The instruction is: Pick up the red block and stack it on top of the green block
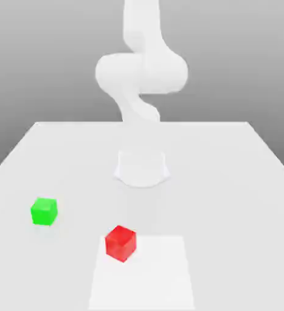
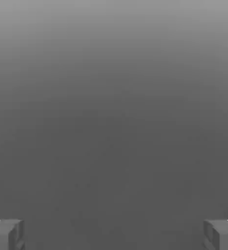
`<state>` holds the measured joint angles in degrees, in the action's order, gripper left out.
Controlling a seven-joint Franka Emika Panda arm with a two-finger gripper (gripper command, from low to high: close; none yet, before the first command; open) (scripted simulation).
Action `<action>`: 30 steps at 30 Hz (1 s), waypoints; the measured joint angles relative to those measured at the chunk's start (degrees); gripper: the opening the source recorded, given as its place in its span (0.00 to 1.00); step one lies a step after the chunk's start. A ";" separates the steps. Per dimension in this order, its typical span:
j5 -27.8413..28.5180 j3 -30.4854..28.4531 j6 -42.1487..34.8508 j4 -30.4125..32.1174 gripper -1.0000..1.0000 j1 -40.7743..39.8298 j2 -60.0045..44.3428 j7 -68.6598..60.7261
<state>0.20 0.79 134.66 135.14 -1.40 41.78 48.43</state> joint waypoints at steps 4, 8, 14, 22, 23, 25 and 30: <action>0.37 1.30 5.46 6.21 0.50 -2.57 -7.90 4.96; 0.69 2.21 10.80 12.28 0.50 -4.89 -15.68 9.80; 0.83 2.53 19.36 21.85 0.50 -7.64 -28.27 17.29; 0.58 1.51 33.67 27.69 0.50 -8.57 -47.16 22.82; 0.98 1.14 35.45 27.43 0.50 -8.30 -49.25 23.14; 1.51 0.35 38.73 26.93 0.00 -7.64 -53.08 23.52; 1.64 0.37 38.81 26.93 0.00 -7.67 -53.08 23.64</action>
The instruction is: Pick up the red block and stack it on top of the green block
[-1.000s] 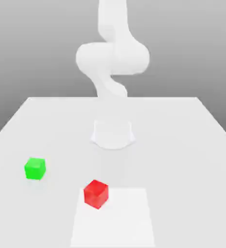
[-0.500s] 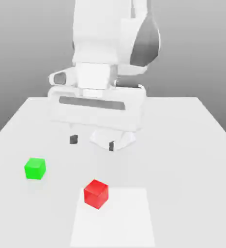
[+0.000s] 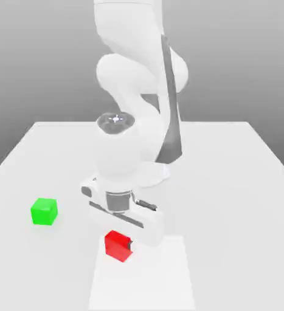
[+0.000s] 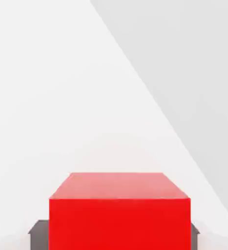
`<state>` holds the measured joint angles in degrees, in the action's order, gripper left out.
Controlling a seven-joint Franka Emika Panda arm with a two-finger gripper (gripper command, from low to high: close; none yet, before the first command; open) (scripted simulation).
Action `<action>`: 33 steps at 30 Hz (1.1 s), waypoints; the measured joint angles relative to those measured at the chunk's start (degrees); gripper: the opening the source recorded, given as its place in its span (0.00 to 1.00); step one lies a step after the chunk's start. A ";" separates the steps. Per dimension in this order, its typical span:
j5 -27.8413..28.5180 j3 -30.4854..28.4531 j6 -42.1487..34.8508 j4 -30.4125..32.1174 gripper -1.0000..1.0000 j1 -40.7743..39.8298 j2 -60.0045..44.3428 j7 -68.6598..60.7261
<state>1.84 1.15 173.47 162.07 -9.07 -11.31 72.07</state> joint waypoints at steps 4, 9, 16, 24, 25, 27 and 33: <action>-0.48 0.48 -2.38 0.38 0.00 -0.35 2.75 -0.32; -1.93 0.73 -10.87 1.81 0.00 -0.24 12.66 -1.46; 3.21 -6.60 -15.39 3.06 0.00 -8.52 18.68 -10.89; 8.03 -16.92 -19.08 4.42 0.00 -18.08 23.94 -24.53; 8.52 -18.24 -19.52 4.60 0.00 -19.23 24.56 -26.32; 9.37 -20.91 -20.35 4.97 0.00 -21.42 25.71 -29.96; -1.22 -25.36 -15.69 4.83 0.00 -16.35 19.66 -39.36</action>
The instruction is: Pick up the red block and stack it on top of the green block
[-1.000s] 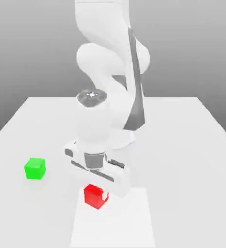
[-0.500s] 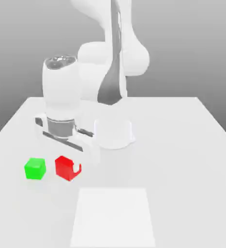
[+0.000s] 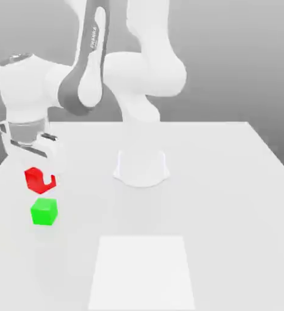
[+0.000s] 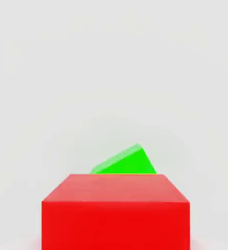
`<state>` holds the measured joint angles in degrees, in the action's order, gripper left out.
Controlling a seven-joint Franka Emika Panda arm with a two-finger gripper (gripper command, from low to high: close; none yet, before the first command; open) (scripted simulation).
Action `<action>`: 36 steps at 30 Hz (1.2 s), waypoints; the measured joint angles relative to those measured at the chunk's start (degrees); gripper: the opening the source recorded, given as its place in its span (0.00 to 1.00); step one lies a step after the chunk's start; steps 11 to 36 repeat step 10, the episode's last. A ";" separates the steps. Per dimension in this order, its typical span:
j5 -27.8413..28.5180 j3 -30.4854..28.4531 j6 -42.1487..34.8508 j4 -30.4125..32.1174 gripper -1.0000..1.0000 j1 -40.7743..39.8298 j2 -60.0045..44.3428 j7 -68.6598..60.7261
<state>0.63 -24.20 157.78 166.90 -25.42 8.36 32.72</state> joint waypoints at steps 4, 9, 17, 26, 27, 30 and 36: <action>-7.09 -0.87 4.09 -0.26 0.00 2.80 -4.95 -4.98; -8.01 -1.38 9.76 -0.27 0.00 3.60 -9.99 -5.61; -7.31 -1.57 10.47 -0.24 1.00 3.50 -10.49 -5.11; -7.31 -1.57 10.47 -0.24 1.00 3.50 -10.49 -5.11; -7.31 -1.57 10.47 -0.24 1.00 3.50 -10.49 -5.11; -7.31 -1.57 10.47 -0.24 1.00 3.50 -10.49 -5.11; -7.31 -1.57 10.47 -0.24 1.00 3.50 -10.49 -5.11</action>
